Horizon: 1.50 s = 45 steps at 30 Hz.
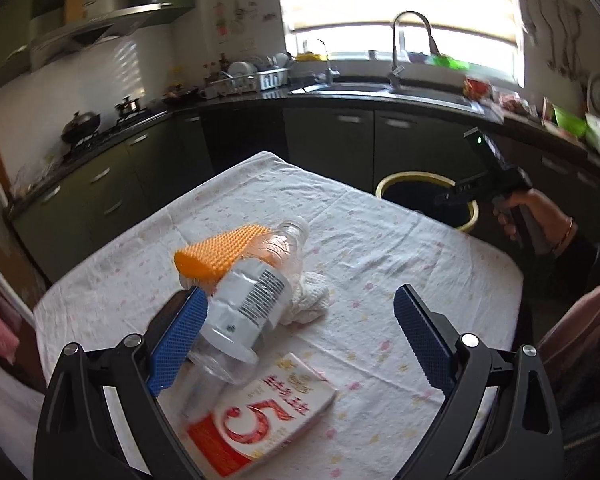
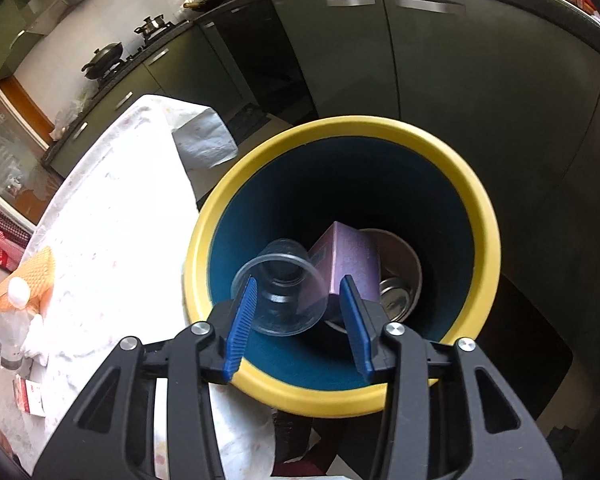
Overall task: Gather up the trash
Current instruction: 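Carry the plastic cup over the bin and open the right gripper, then grasp the clear water bottle with the left gripper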
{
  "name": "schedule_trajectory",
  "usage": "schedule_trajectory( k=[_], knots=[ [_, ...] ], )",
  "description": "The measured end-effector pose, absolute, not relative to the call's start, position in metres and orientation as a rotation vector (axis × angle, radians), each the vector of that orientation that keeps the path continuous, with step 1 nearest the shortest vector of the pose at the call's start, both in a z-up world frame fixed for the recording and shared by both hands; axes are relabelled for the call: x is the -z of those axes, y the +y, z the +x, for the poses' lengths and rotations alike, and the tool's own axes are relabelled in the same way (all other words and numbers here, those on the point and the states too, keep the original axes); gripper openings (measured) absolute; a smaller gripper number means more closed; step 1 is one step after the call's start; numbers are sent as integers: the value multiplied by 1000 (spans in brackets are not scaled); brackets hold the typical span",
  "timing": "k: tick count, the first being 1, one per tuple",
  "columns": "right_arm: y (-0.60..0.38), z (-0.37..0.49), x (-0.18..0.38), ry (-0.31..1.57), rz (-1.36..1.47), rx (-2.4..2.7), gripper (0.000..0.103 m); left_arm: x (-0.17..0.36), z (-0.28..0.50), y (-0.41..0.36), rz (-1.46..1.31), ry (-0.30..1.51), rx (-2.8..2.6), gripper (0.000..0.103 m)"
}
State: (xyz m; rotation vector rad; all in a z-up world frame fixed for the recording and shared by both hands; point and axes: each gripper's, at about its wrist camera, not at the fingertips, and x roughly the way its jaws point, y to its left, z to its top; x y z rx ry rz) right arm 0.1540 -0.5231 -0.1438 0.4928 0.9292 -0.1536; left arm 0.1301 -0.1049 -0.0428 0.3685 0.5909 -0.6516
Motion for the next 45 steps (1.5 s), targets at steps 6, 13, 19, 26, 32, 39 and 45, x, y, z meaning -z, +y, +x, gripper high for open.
schedule_trajectory(
  k=[6, 13, 19, 26, 32, 39, 45],
  knots=[
    [-519, 143, 147, 918, 519, 139, 42, 48, 165, -111, 447, 662, 709, 93],
    [-515, 135, 150, 917, 545, 121, 44, 62, 202, -121, 486, 755, 833, 93],
    [-517, 133, 158, 928, 569, 124, 46, 78, 220, -128, 550, 812, 826, 93],
    [-516, 136, 164, 937, 581, 115, 47, 91, 224, -131, 615, 834, 809, 93],
    [-514, 137, 169, 940, 587, 102, 47, 100, 225, -133, 631, 858, 817, 82],
    [-518, 134, 167, 929, 597, 103, 47, 107, 228, -136, 652, 881, 794, 69],
    [-521, 129, 165, 914, 607, 102, 48, 105, 235, -132, 634, 905, 773, 58]
  ],
)
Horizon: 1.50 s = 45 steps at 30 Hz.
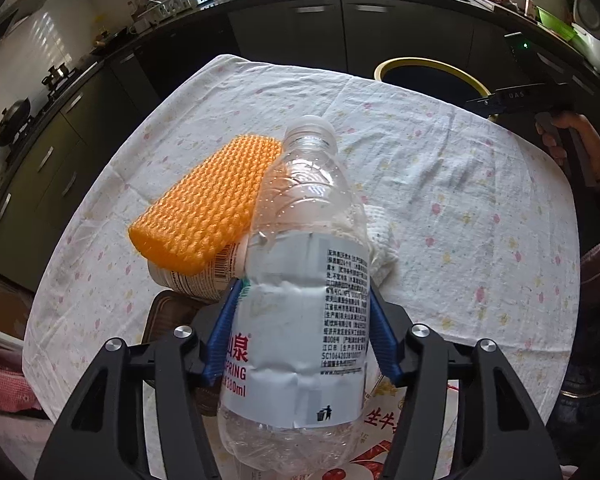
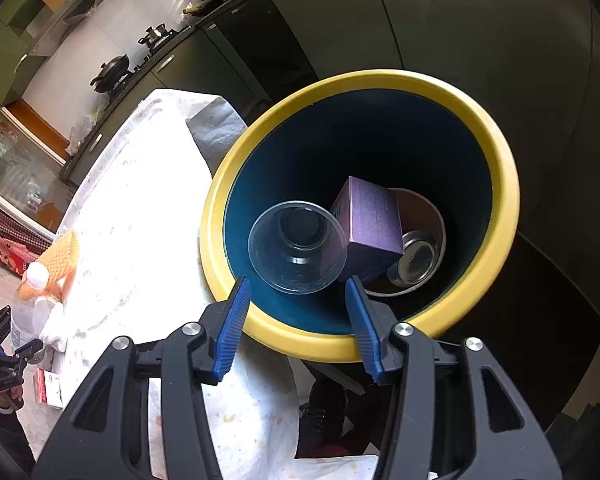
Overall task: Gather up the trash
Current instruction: 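Grasp the clear water bottle with the left gripper, then carry the water bottle over the bin and open the left gripper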
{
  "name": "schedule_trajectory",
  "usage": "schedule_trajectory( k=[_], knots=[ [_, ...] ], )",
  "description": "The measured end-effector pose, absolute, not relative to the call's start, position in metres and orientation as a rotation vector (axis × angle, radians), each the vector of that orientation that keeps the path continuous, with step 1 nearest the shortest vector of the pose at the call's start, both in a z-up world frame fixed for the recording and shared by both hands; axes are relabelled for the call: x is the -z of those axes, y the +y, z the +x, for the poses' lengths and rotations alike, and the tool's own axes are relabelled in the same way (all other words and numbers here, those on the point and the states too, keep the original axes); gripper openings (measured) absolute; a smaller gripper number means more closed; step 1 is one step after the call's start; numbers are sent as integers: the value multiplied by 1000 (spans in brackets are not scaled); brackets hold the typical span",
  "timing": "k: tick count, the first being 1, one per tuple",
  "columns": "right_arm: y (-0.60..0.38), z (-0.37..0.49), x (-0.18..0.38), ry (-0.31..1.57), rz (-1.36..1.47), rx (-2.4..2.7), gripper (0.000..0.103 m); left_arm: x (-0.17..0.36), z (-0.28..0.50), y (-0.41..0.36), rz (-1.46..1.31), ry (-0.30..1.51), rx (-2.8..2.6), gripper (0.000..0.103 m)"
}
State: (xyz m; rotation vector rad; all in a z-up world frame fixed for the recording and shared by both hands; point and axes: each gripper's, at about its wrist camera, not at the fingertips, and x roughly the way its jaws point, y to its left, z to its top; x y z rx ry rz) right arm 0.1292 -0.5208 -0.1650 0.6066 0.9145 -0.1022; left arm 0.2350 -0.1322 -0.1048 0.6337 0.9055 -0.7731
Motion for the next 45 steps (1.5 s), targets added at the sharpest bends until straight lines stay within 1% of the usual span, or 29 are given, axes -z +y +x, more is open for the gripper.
schedule_trajectory(
  k=[3, 18, 26, 30, 35, 40, 45],
  knots=[
    [-521, 128, 163, 908, 608, 98, 48, 102, 231, -133, 637, 894, 774, 56],
    [-516, 126, 157, 897, 601, 75, 48, 68, 217, -133, 588, 788, 756, 56],
    [-513, 126, 158, 907, 597, 65, 48, 54, 218, -135, 558, 762, 752, 53],
    [-512, 127, 160, 921, 597, 59, 48, 61, 217, -140, 602, 792, 745, 53],
    [-511, 127, 160, 927, 595, 56, 51, 79, 216, -140, 665, 879, 741, 53],
    [-507, 128, 159, 936, 585, 47, 52, 91, 219, -141, 734, 976, 725, 54],
    [-505, 129, 159, 940, 577, 35, 53, 98, 226, -144, 791, 1111, 708, 56]
  ],
)
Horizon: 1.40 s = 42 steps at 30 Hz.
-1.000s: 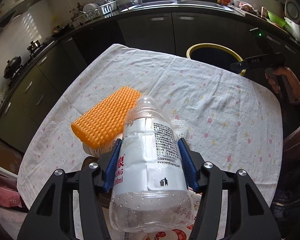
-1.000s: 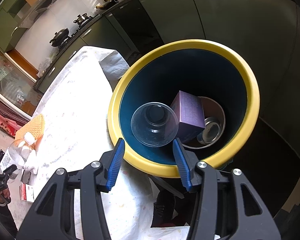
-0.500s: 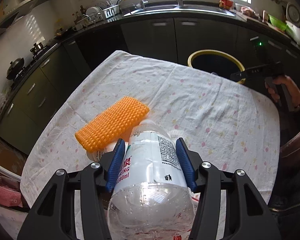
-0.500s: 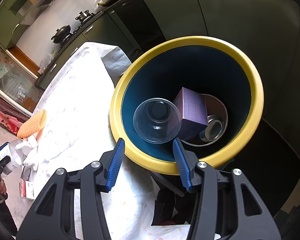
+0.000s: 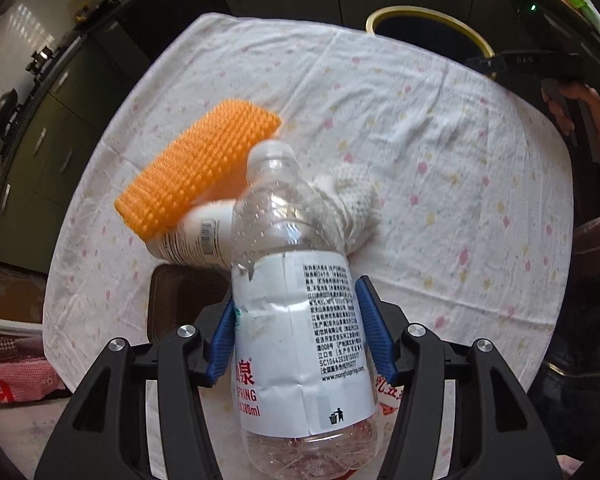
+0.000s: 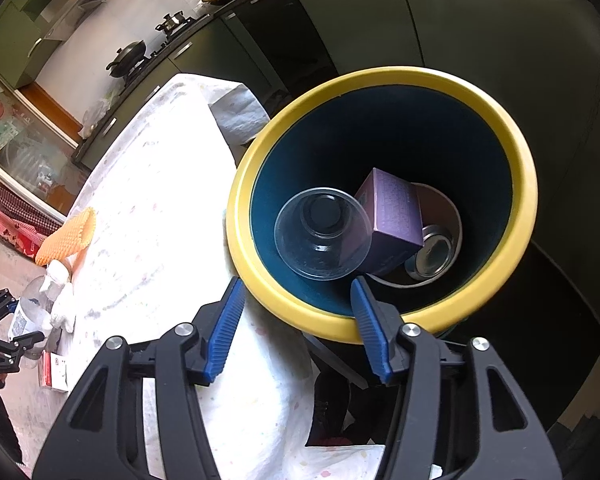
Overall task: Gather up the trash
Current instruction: 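Carry the water bottle over the bin and open the left gripper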
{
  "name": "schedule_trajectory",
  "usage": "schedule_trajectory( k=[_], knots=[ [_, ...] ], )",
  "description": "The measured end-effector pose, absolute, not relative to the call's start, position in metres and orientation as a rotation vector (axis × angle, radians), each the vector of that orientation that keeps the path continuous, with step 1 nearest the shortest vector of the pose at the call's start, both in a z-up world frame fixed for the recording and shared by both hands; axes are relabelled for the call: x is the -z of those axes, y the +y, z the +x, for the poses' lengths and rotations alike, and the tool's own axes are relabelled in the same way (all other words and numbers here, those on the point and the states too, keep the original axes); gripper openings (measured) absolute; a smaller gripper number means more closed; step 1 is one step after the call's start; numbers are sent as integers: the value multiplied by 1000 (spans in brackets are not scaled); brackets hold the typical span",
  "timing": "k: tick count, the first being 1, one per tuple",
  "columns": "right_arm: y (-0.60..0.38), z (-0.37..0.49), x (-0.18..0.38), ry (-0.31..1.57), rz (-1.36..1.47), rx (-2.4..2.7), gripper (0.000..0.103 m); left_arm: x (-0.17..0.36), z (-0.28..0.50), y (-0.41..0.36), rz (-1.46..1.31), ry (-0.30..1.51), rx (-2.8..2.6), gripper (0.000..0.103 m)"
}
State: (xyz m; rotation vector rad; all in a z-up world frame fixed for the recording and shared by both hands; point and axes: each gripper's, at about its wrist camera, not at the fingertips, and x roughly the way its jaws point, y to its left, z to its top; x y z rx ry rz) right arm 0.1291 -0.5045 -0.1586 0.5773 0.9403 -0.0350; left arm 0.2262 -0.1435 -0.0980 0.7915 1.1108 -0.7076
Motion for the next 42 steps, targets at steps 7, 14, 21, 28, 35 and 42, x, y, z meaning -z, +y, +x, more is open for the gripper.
schedule_trajectory(
  k=[7, 14, 21, 28, 35, 42],
  knots=[
    [-505, 127, 159, 938, 579, 24, 54, 105, 231, -151, 839, 1186, 656, 55],
    [-508, 124, 159, 932, 585, 17, 54, 83, 226, -155, 784, 1124, 640, 55],
    [-509, 122, 159, 925, 591, 12, 54, 52, 222, -163, 740, 1035, 656, 55],
    [-523, 108, 153, 889, 611, 28, 54, 37, 214, -204, 760, 991, 757, 55],
    [-557, 78, 140, 822, 637, 76, 54, 41, 213, -299, 807, 953, 929, 55],
    [-592, 47, 138, 787, 679, 142, 54, 72, 230, -423, 826, 1001, 1051, 51]
  ],
)
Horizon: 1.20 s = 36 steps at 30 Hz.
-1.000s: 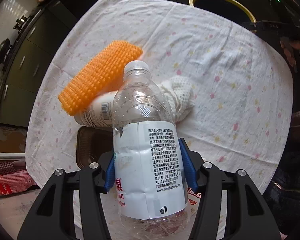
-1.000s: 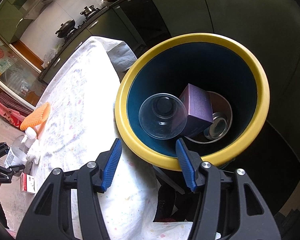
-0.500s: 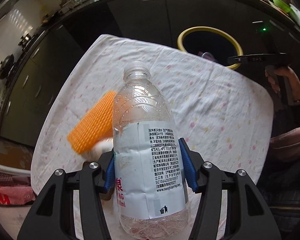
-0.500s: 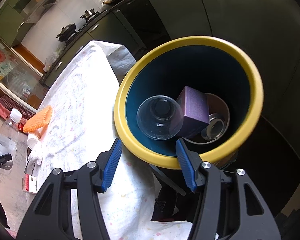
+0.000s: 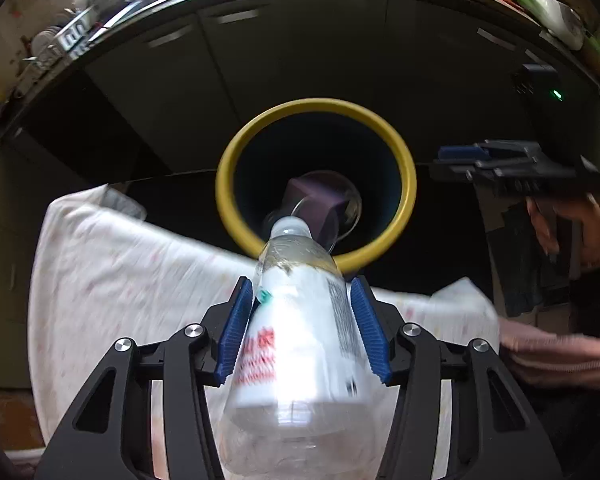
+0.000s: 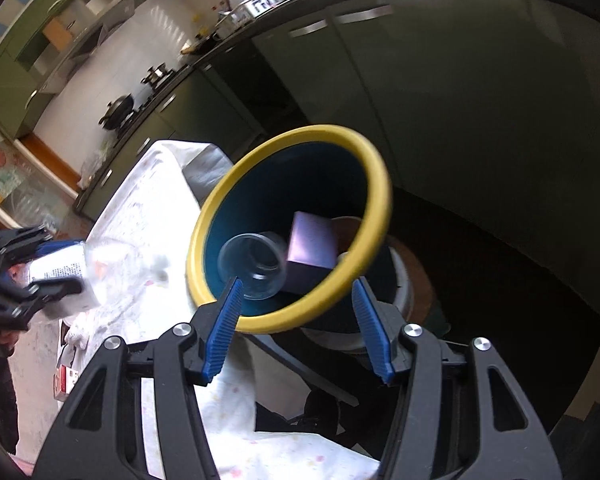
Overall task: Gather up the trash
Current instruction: 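Carry the water bottle over the bin and open the left gripper, then grasp the white tissue on the table with the right gripper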
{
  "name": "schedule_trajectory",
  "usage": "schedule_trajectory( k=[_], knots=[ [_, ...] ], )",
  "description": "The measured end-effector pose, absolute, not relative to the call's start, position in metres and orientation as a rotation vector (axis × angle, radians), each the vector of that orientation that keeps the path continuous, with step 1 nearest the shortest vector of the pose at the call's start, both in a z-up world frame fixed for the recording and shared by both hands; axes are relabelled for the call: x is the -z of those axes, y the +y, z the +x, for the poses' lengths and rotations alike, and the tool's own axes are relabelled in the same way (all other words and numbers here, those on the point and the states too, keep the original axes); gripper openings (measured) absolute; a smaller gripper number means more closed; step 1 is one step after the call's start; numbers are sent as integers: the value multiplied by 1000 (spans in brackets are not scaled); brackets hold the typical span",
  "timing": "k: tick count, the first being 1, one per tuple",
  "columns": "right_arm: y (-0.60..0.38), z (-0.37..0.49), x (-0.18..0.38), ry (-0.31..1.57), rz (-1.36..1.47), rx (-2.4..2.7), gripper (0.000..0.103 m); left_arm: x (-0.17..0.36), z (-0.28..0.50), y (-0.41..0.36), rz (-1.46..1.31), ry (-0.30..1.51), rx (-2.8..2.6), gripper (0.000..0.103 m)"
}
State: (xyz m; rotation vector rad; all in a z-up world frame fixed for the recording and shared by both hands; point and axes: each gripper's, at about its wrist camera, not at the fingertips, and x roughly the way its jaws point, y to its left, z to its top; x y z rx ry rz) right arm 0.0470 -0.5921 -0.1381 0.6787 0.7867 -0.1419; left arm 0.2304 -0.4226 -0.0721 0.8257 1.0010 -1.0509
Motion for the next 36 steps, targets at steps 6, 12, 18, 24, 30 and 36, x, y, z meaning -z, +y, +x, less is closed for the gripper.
schedule_trajectory(
  k=[6, 12, 18, 24, 30, 36],
  knots=[
    [-605, 34, 146, 791, 710, 167, 54, 104, 244, -504, 826, 1035, 1090, 48],
    [-607, 32, 149, 793, 728, 167, 54, 123, 257, -532, 809, 1052, 1050, 48],
    [-600, 39, 145, 783, 721, 118, 55, 79, 237, -481, 710, 979, 1025, 65],
    [-573, 54, 134, 798, 672, 37, 56, 27, 200, -388, 564, 848, 931, 90],
    [-537, 69, 110, 801, 586, -32, 58, 6, 154, -279, 452, 728, 774, 98],
    [-460, 106, 83, 845, 410, -196, 61, 25, 127, -165, 314, 708, 574, 98]
  ],
)
